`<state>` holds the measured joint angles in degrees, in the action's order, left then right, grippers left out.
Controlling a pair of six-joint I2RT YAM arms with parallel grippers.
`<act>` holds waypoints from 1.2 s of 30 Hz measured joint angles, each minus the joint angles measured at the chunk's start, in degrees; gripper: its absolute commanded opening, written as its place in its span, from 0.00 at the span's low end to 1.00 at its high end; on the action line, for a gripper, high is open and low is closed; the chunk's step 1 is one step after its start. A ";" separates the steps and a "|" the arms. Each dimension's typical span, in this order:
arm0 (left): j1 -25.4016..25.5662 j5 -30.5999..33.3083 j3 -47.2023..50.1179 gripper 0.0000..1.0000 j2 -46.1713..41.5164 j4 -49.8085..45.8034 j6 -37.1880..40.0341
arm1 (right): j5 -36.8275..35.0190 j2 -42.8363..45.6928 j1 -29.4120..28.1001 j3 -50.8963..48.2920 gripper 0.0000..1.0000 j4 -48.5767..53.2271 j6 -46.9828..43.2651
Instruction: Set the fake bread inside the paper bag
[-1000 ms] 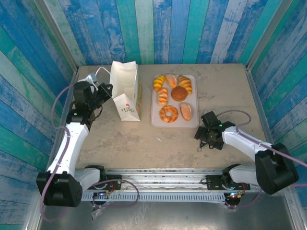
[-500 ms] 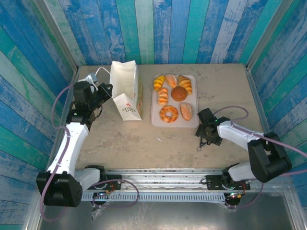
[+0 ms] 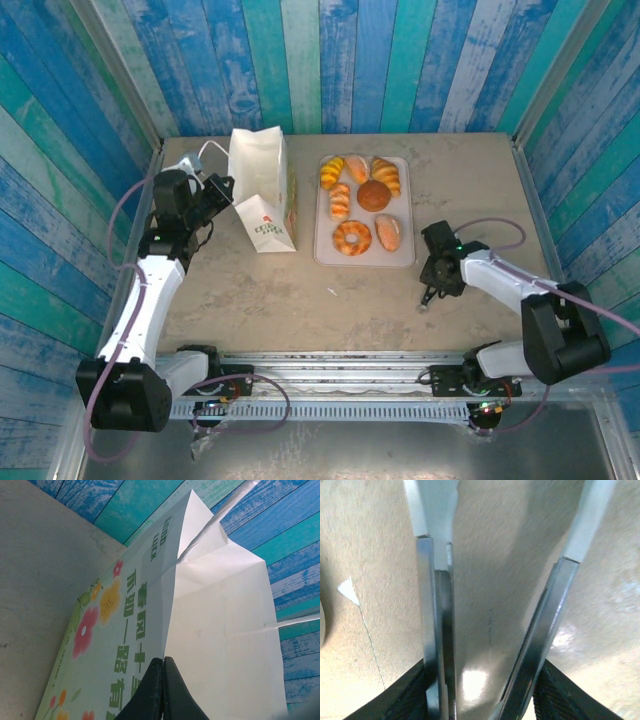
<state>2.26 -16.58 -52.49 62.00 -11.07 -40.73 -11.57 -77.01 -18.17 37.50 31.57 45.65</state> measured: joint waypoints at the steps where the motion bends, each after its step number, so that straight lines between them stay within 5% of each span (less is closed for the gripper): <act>1: 0.00 0.00 0.00 0.00 0.00 -0.09 0.00 | 0.20 0.90 1.01 0.02 0.49 0.33 -0.74; 11: 0.00 -0.50 0.02 0.00 0.00 0.09 -0.55 | 0.92 10.27 8.63 5.25 0.46 6.08 -10.51; 27: 0.00 -1.97 0.66 0.01 1.46 3.41 -3.02 | 6.82 17.66 9.25 15.63 0.42 8.02 -19.34; 36: 0.00 -2.23 -0.22 0.16 4.66 4.04 -3.02 | 11.69 18.27 9.25 16.04 0.39 7.39 -24.24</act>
<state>2.26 -18.81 -52.71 66.65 -7.03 -43.75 0.12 -58.74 -8.93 53.54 38.96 21.41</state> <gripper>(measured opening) 0.113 0.390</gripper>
